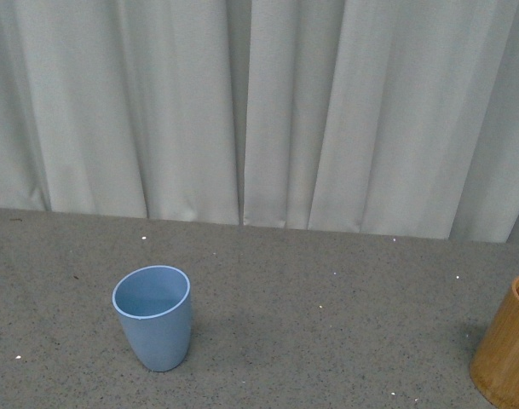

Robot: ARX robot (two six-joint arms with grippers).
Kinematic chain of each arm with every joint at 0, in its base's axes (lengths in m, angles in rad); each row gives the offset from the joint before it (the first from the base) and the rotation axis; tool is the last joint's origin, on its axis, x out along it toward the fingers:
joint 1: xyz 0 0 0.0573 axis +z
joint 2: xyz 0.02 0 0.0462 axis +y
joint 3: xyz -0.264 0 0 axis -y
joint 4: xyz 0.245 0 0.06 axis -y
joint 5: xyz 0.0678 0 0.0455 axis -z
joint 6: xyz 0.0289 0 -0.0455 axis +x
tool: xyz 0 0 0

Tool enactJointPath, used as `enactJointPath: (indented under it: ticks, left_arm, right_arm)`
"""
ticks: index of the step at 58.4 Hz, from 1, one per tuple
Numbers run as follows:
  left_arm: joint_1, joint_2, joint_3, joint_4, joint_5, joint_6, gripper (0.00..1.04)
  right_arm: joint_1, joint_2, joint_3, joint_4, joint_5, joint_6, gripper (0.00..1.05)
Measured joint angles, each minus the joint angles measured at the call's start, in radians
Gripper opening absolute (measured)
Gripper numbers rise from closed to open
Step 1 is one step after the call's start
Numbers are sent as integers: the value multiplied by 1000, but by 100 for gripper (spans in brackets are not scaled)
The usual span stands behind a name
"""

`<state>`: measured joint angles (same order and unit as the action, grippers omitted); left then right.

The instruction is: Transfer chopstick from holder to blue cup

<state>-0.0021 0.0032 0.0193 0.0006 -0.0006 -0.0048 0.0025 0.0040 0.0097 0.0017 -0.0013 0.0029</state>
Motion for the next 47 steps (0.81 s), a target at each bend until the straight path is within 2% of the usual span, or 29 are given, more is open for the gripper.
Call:
enactJointPath:
  ticks: [47]
  left_arm:
    - [0,0,0,0,0,0,98]
  right_arm:
    - [0,0,0,0,0,0,95]
